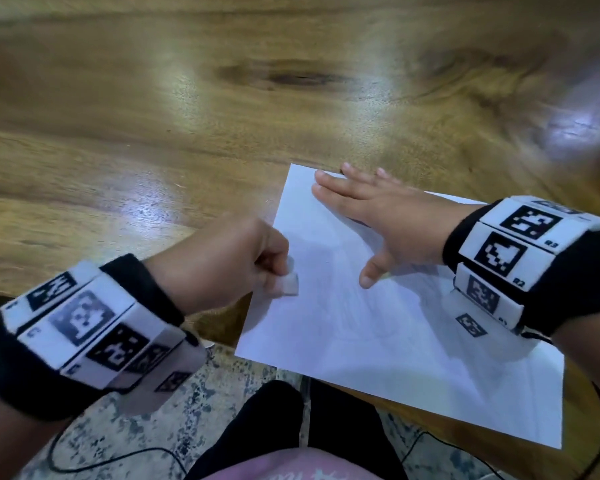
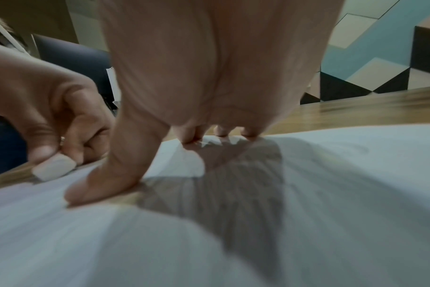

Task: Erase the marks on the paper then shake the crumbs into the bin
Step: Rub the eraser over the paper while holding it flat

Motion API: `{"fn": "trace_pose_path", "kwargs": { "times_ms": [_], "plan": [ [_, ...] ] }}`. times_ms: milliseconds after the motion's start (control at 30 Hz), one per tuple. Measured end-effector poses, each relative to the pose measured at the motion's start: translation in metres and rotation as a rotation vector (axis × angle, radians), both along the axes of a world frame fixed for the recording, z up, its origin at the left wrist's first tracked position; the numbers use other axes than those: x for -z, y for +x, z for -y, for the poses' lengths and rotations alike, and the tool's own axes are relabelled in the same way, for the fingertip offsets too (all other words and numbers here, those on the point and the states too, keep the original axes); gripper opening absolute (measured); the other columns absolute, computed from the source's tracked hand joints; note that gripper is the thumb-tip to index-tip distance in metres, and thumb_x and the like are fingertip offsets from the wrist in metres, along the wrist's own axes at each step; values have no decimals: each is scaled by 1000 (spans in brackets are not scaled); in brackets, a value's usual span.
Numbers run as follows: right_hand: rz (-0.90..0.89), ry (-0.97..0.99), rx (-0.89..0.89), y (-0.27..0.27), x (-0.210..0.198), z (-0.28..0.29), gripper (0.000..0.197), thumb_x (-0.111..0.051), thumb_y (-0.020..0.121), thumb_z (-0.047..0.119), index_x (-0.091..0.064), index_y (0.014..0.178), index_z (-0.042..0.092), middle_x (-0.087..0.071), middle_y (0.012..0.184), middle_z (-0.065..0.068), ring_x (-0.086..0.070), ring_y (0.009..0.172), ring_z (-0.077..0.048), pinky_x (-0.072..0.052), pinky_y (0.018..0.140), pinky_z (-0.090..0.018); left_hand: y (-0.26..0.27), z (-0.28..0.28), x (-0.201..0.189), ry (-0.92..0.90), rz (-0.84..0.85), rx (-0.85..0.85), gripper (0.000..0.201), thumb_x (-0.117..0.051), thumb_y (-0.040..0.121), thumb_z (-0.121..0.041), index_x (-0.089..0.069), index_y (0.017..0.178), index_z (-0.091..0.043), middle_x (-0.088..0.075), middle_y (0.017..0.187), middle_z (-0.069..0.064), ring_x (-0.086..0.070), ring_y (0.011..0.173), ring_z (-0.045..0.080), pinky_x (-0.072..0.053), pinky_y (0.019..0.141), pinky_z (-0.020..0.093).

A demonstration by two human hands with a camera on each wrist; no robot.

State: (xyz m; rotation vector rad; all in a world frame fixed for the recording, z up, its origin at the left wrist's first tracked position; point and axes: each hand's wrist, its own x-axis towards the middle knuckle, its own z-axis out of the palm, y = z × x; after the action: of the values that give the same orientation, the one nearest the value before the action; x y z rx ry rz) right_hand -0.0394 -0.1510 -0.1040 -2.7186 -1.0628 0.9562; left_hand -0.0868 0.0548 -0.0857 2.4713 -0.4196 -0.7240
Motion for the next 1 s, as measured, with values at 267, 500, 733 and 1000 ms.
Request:
{"fn": "trace_pose_path", "kwargs": {
  "times_ms": [267, 500, 733, 1000],
  "plan": [
    [-19, -1, 8, 1, -2, -1, 122, -77, 62, 48, 11, 145, 29, 20, 153, 15, 22, 141, -11, 9, 114, -33, 13, 19, 10, -27, 226, -105, 21, -73, 71, -30, -60, 61, -17, -54, 56, -1, -46, 53, 15, -32, 52, 12],
    [-6, -11, 2, 0, -2, -2, 123, -76, 63, 47, 12, 145, 27, 21, 154, 13, 21, 141, -13, 9, 114, -35, 10, 21, 2, -23, 163, -25, 20, -73, 70, -31, -60, 61, -18, -52, 52, -7, -44, 50, 7, -34, 54, 9],
    [-12, -5, 4, 0, -3, -1, 122, -76, 63, 46, 12, 145, 28, 21, 153, 15, 22, 141, -12, 10, 114, -34, -4, 23, 15, -22, 187, 76, 24, -69, 73, -29, -55, 59, -15, -53, 57, -1, -41, 50, 5, -30, 50, 17],
    [-10, -2, 2, 0, -2, -1, 122, -77, 63, 47, 10, 146, 27, 21, 154, 14, 22, 141, -13, 10, 114, -36, 22, 39, 7, -34, 258, -26, 16, -71, 72, -20, -56, 67, -20, -50, 60, -5, -41, 52, 3, -33, 53, 9]
  ]
}}
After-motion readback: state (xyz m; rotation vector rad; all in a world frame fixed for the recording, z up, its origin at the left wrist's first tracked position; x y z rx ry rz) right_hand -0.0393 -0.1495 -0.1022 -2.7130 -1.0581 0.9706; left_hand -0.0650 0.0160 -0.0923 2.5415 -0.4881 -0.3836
